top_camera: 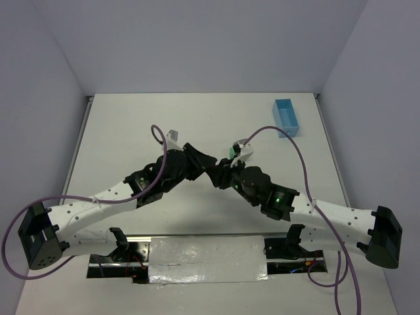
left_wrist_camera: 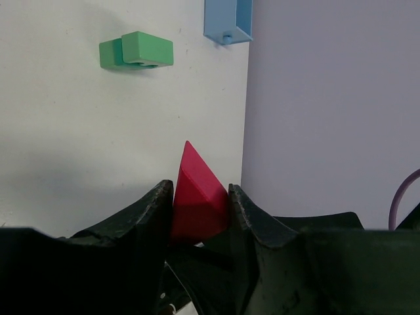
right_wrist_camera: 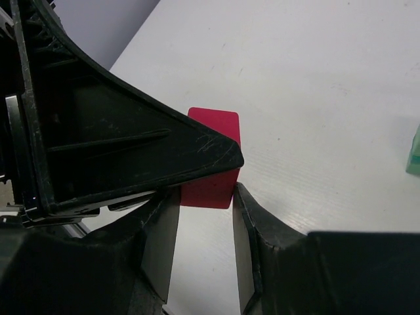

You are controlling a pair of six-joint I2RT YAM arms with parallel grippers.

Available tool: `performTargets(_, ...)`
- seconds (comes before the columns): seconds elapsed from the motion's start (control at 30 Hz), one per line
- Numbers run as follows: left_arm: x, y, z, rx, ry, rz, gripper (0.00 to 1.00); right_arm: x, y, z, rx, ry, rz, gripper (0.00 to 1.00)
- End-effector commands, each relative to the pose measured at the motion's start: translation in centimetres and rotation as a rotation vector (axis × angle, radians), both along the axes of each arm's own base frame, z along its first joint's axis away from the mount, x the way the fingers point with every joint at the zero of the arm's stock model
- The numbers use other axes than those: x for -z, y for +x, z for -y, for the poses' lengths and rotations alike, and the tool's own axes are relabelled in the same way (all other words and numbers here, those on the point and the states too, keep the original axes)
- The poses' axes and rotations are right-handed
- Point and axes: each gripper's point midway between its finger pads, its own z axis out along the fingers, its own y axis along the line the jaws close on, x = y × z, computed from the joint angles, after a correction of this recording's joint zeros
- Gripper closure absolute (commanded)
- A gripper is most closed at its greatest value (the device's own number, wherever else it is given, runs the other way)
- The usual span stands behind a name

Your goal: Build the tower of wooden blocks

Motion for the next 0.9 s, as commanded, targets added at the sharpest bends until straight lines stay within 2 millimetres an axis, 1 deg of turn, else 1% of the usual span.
performTargets(0.0, -2.0, -2.2, 2.0, 0.135, -0.079, 0.034, 0.71, -3.5, 0.1, -1.1, -0.058, 0.051, 0.141, 0.98)
performTargets(0.07, -2.6, -2.3, 1.9, 0.144, -0.076, 0.065, 0.56, -3.8, -0.4, -1.3, -0.101, 0.04, 0.174, 0.99)
performTargets(0.1, -2.5, -2.4, 1.8, 0.148, -0.071, 0.074, 0.43, -3.8, -0.6, -1.2, -0.115, 0.023, 0.195, 0.99)
performTargets(0.17, -2.9, -2.5, 1.6, 0.158, -0.064, 0.099, 0.32, -4.1, -1.2, -1.0, -0.147, 0.013, 0.223, 1.0)
performTargets(0.2, -3.3, -2.6, 1.4, 0.16, -0.067, 0.111, 0.23, -4.3, -1.3, -0.8, -0.157, -0.002, 0.244, 1.0)
performTargets(0.23, -3.5, -2.7, 1.4, 0.167, -0.064, 0.121, 0.19, -4.5, -1.5, -0.6, -0.167, -0.008, 0.255, 1.0)
performTargets(0.3, -4.4, -2.8, 1.4, 0.188, -0.049, 0.161, 0.08, -4.7, -1.9, -0.3, -0.193, -0.042, 0.284, 1.0)
performTargets(0.33, -4.5, -2.8, 1.3, 0.19, -0.038, 0.165, 0.0, -4.3, -1.9, 0.0, -0.195, -0.072, 0.277, 1.0)
performTargets(0.37, -4.8, -2.9, 1.2, 0.2, -0.006, 0.174, 0.01, -4.2, -1.8, 0.3, -0.19, -0.089, 0.278, 1.0)
performTargets(0.4, -5.1, -2.9, 1.0, 0.201, 0.005, 0.183, 0.01, -4.6, -2.0, 0.7, -0.204, -0.096, 0.299, 1.0)
performTargets(0.43, -5.0, -3.1, 0.8, 0.212, 0.03, 0.179, 0.0, -4.3, -2.2, 1.0, -0.217, -0.116, 0.297, 1.0)
performTargets(0.47, -5.1, -3.3, 0.8, 0.234, 0.057, 0.201, 0.0, -4.4, -2.2, 1.4, -0.226, -0.125, 0.304, 1.0)
performTargets(0.5, -5.4, -3.5, 0.6, 0.248, 0.082, 0.199, 0.0, -5.0, -3.0, 1.5, -0.276, -0.128, 0.335, 1.0)
performTargets(0.53, -5.4, -3.8, 0.5, 0.269, 0.104, 0.199, 0.01, -4.8, -3.4, 1.7, -0.299, -0.148, 0.332, 0.99)
performTargets(0.57, -5.9, -4.1, 0.5, 0.3, 0.134, 0.225, 0.01, -4.8, -3.8, 1.7, -0.325, -0.163, 0.341, 0.98)
performTargets(0.6, -5.0, -4.5, 0.1, 0.32, 0.174, 0.203, 0.01, -5.1, -4.3, 1.8, -0.36, -0.186, 0.376, 0.96)
performTargets(0.67, -4.7, -5.0, -0.6, 0.339, 0.212, 0.214, 0.0, -4.7, -6.0, 1.4, -0.473, -0.213, 0.394, 0.95)
performTargets(0.7, -5.3, -5.4, -1.3, 0.339, 0.208, 0.232, 0.0, -4.5, -6.6, 1.4, -0.52, -0.238, 0.419, 0.95)
performTargets(0.73, -5.7, -5.6, -1.6, 0.343, 0.209, 0.253, 0.01, -4.1, -8.0, 1.1, -0.606, -0.247, 0.414, 0.95)
performTargets(0.77, -5.7, -6.2, -1.9, 0.385, 0.225, 0.303, 0.0, -3.9, -8.5, 1.0, -0.642, -0.256, 0.41, 0.96)
performTargets(0.8, -7.2, -6.8, -2.4, 0.397, 0.204, 0.371, 0.0, -3.6, -8.9, 0.9, -0.67, -0.263, 0.404, 0.96)
performTargets(0.83, -8.3, -7.0, -2.7, 0.42, 0.225, 0.465, 0.01, -3.7, -9.7, 0.8, -0.716, -0.261, 0.396, 0.96)
performTargets(0.87, -9.1, -7.9, -3.2, 0.451, 0.218, 0.535, 0.0, -3.8, -10.0, 0.7, -0.73, -0.258, 0.391, 0.96)
